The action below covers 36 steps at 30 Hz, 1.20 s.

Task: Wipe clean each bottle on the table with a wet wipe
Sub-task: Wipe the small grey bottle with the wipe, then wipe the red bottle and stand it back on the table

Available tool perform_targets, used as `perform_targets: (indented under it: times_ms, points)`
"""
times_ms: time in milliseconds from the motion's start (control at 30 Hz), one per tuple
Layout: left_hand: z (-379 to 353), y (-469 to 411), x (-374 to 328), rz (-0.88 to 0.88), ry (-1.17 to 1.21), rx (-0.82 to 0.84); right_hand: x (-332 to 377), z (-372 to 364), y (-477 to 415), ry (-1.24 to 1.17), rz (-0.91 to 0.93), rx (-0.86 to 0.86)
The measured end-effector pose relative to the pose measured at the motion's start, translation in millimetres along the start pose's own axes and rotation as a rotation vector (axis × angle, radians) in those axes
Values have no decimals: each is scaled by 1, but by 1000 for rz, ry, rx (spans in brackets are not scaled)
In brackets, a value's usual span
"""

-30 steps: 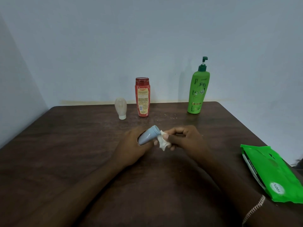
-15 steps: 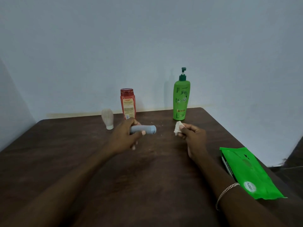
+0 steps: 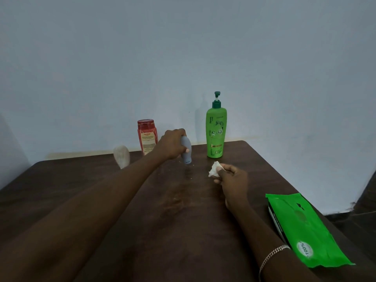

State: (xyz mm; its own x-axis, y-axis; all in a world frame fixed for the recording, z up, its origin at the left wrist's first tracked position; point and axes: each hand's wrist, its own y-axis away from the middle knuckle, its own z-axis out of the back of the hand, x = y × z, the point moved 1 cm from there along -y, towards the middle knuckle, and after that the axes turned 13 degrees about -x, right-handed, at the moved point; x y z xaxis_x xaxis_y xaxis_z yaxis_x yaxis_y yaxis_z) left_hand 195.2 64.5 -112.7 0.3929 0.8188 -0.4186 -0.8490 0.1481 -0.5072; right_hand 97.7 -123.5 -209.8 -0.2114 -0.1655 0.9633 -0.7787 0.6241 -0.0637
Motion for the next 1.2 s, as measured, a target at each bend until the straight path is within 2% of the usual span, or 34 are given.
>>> perform_targets:
  times_ms: [367, 733, 833, 967, 1067, 1200]
  points:
    - [-32, -27, 13, 14, -96, 33, 0, 0, 2, 52, 47, -19]
    - [-22, -16, 7, 32, -157, 24, -5, -2, -1, 70, 36, -14]
    - [-3, -7, 2, -84, -204, -82, -5, -3, -1, 54, 36, -13]
    - [42, -4, 5, -347, -355, -183, -6, -3, -2, 66, 37, -1]
    - [83, -10, 20, -499, -618, -138, -7, -3, -2, 79, 38, 2]
    - [116, -20, 41, -625, -1068, 8, -6, -4, -1, 92, 52, 4]
